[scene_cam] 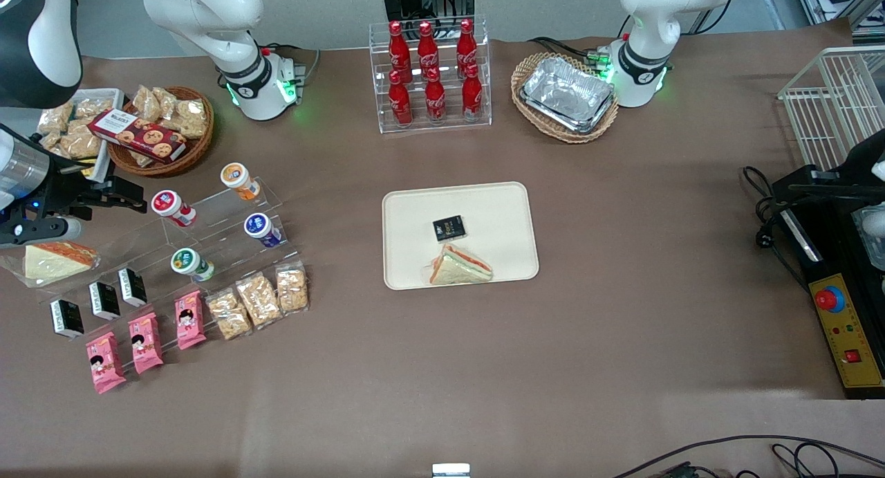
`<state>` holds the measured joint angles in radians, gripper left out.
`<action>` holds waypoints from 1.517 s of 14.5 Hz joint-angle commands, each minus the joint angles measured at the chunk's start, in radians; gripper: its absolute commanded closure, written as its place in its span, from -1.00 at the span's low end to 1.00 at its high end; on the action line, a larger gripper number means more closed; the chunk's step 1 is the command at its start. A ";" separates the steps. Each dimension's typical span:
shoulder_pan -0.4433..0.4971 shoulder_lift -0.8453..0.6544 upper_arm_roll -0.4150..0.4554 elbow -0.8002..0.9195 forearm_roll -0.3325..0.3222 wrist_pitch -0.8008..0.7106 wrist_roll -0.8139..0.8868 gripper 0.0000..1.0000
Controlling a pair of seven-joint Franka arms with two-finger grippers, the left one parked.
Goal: Place green gum on tray
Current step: 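Move the right gripper toward the acrylic snack rack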
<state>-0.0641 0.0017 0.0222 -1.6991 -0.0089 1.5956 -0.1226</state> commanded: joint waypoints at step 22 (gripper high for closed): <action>-0.006 0.014 -0.062 -0.063 0.034 0.098 -0.111 -1.00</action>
<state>-0.0804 0.0140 -0.0369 -1.7168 0.0088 1.6407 -0.2283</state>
